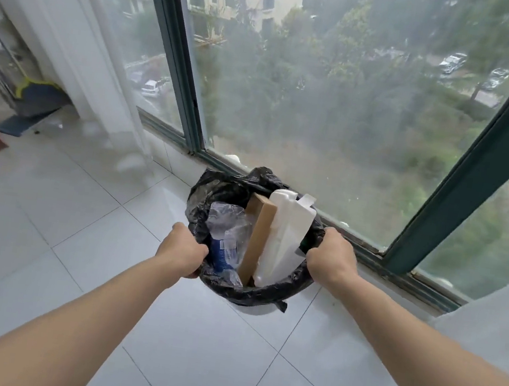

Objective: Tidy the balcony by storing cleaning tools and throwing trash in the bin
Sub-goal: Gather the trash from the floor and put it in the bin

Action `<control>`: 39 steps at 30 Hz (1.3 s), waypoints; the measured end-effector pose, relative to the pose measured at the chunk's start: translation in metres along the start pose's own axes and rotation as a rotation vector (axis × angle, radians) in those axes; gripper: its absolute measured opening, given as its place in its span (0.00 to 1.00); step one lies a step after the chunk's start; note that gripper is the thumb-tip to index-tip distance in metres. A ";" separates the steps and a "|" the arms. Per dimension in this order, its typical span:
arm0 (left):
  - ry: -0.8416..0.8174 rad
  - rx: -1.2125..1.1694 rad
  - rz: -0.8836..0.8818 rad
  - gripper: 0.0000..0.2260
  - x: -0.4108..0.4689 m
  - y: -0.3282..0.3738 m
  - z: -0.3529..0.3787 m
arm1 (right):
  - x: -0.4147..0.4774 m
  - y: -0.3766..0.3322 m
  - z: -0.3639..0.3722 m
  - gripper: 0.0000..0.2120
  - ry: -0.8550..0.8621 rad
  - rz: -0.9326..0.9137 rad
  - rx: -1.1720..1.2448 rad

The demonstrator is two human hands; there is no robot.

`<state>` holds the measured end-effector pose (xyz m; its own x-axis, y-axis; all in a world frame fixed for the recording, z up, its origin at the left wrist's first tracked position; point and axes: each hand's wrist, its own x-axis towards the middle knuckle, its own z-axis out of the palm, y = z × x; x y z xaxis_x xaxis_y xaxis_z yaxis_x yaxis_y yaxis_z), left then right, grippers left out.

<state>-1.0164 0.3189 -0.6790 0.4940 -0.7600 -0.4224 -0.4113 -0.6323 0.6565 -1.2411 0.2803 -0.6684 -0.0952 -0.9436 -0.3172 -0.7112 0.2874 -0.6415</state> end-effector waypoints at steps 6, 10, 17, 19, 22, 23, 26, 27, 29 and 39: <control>-0.103 0.004 0.066 0.34 -0.098 0.079 -0.101 | -0.071 -0.089 -0.109 0.14 -0.023 -0.026 -0.068; -0.140 0.112 0.103 0.36 -0.163 0.123 -0.174 | -0.125 -0.147 -0.177 0.13 -0.036 -0.062 -0.118; -0.111 0.303 0.165 0.34 -0.241 0.186 -0.284 | -0.207 -0.226 -0.261 0.11 -0.094 -0.343 -0.339; -0.150 0.260 0.137 0.32 -0.259 0.192 -0.300 | -0.219 -0.243 -0.272 0.10 -0.100 -0.385 -0.375; -0.172 0.218 0.083 0.27 -0.281 0.185 -0.314 | -0.231 -0.259 -0.280 0.11 -0.115 -0.411 -0.377; -0.163 0.173 0.068 0.26 -0.286 0.180 -0.320 | -0.235 -0.265 -0.279 0.11 -0.116 -0.424 -0.369; -0.096 0.059 0.063 0.23 -0.286 0.170 -0.338 | -0.241 -0.279 -0.274 0.13 -0.128 -0.432 -0.345; -0.076 0.042 0.068 0.24 -0.285 0.168 -0.347 | -0.242 -0.286 -0.270 0.14 -0.131 -0.433 -0.332; -0.059 0.041 0.085 0.26 -0.276 0.166 -0.367 | -0.244 -0.304 -0.260 0.15 -0.135 -0.432 -0.297; -0.010 0.001 0.152 0.11 -0.180 0.135 -0.483 | -0.231 -0.416 -0.166 0.15 -0.124 -0.348 -0.196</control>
<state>-0.7908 0.4432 -0.2130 0.4183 -0.8485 -0.3241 -0.4818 -0.5098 0.7128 -1.0385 0.3513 -0.2120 0.2501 -0.9486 -0.1940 -0.8063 -0.0931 -0.5841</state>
